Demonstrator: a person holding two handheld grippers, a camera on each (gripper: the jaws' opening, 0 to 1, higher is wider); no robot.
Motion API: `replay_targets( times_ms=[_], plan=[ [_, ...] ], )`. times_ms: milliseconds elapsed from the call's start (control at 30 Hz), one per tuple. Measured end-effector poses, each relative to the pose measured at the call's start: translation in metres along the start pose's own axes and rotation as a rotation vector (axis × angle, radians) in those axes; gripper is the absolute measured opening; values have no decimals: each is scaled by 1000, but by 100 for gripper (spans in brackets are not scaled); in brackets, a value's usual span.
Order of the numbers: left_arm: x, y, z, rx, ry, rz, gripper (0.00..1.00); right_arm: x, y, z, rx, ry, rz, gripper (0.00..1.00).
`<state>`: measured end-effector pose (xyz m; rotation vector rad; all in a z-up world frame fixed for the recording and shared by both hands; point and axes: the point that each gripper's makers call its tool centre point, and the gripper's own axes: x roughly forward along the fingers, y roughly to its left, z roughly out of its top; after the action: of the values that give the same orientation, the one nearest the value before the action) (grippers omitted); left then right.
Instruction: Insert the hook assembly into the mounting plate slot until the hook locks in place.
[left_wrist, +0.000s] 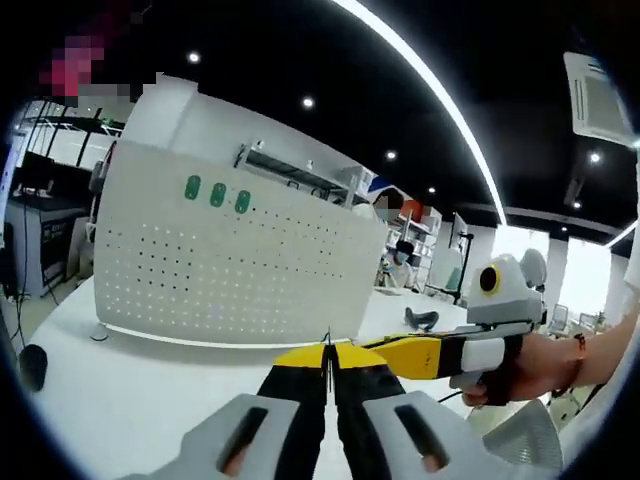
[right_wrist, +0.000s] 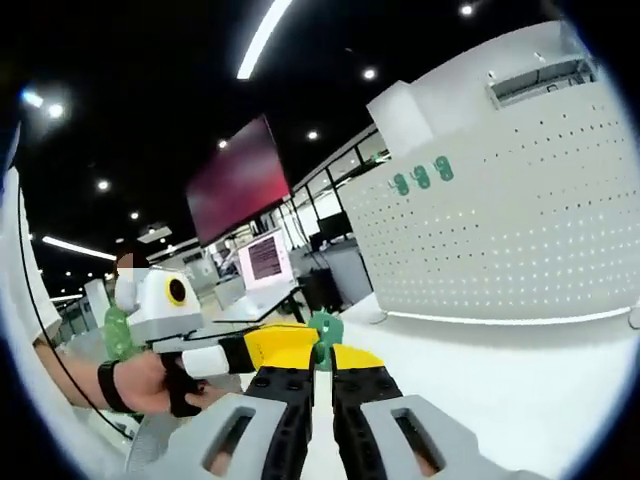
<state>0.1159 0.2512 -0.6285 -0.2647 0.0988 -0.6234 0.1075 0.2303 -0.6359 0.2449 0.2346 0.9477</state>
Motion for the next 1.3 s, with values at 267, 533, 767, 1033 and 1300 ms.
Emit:
replay_targets(
  times_ms=[267,533,767,1033,1300],
  plan=[
    [6,-4,-4,14,10,-3,2,4,-8,-2,9,12,-34,2],
    [9,-3,-5,2,9,-6,2,3,-12,-2,41,4,-48,1],
    [12,-3,-8,0,23,-4,2,4,-16,-2,42,24,-85,1],
    [16,1,-13,-12,42,4,3,6,-27,0,19,31,-139,0],
    [14,10,-17,-8,65,23,7,10,-35,2,-13,45,-157,0]
  ],
)
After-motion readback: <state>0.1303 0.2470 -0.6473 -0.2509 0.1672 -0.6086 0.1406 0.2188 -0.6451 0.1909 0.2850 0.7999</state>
